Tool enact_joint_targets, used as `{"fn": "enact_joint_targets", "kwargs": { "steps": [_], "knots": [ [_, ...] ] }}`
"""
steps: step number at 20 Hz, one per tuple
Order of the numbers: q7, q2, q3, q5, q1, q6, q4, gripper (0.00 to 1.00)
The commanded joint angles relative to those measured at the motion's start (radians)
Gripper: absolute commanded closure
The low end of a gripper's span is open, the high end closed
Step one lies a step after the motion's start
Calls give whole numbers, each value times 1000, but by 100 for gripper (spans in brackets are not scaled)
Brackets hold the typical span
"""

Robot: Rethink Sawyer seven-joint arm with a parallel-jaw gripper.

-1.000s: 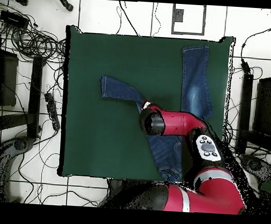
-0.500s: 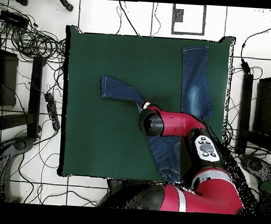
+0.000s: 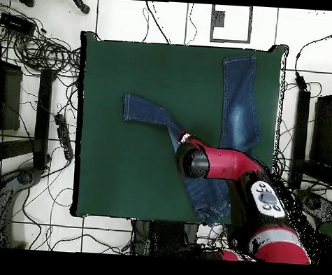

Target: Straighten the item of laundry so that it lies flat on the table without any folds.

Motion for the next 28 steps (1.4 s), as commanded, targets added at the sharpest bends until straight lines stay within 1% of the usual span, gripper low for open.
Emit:
{"fn": "enact_joint_targets", "kwargs": {
  "steps": [1, 3, 6, 7, 10, 11, 15, 24, 26, 28],
  "knots": [
    [-71, -216, 149, 23, -98, 182, 290, 0],
    [-77, -217, 146, 9, -111, 182, 305, 0],
    [-64, -138, 125, -45, -111, 112, 280, 0],
    [-58, -106, 133, -54, -126, 82, 282, 0],
    [-36, -70, 106, -80, -98, 42, 255, 0],
    [-27, -65, 106, -82, -91, 33, 253, 0],
    [46, -78, 66, -74, -15, 24, 249, 0],
    [105, -22, 51, -46, 52, -56, 230, 0],
    [119, 9, 42, -45, 64, -96, 223, 0],
    [132, 80, 22, -54, 73, -174, 193, 0]
  ]
}}
